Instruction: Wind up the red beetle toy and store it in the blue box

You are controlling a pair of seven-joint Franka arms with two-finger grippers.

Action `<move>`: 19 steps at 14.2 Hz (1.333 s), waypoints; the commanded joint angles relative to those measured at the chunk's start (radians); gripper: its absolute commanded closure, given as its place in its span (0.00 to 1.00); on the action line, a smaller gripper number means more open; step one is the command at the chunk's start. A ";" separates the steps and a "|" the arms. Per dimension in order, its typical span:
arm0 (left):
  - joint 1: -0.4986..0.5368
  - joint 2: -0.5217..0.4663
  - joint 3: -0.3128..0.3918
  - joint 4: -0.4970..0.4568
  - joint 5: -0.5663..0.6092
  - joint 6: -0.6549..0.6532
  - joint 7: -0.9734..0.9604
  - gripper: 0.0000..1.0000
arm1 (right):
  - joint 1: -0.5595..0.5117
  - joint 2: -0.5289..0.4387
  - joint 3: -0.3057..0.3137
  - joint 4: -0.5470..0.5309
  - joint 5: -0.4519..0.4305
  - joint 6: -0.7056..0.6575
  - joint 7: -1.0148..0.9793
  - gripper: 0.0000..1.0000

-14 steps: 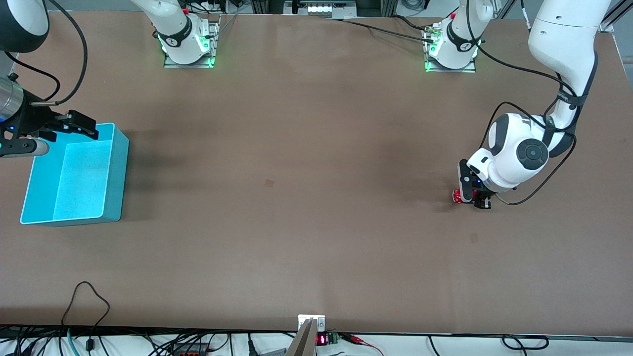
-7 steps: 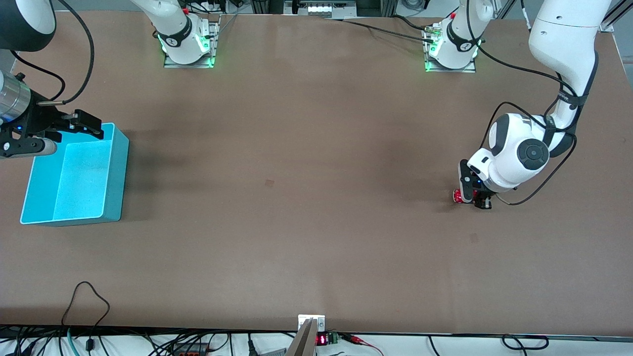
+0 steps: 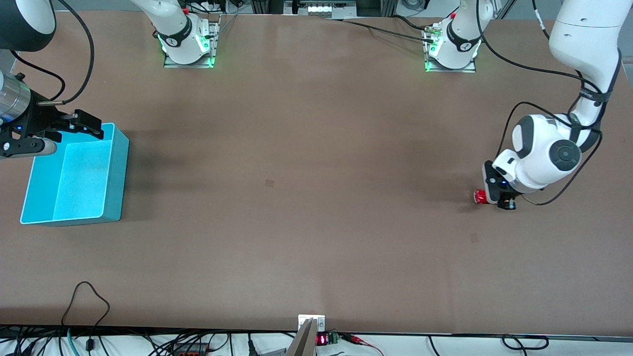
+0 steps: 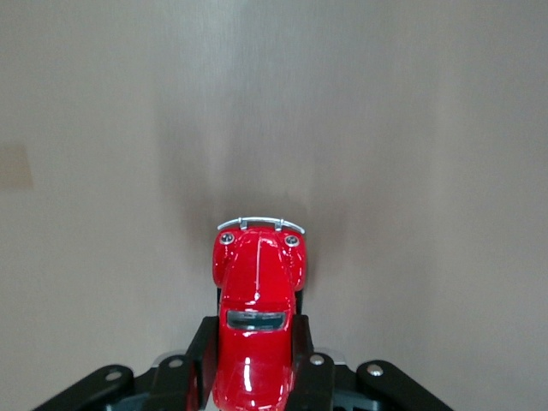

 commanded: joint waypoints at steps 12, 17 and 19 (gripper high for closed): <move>0.139 0.039 -0.005 0.013 0.014 0.008 0.158 0.78 | 0.004 -0.021 -0.002 -0.017 0.016 0.005 0.014 0.00; 0.138 -0.017 -0.009 0.033 0.014 -0.010 0.149 0.00 | 0.004 -0.020 -0.002 -0.017 0.016 0.004 0.014 0.00; 0.132 -0.042 -0.011 0.040 0.014 -0.071 0.140 0.00 | 0.004 -0.021 -0.002 -0.016 0.016 0.005 0.014 0.00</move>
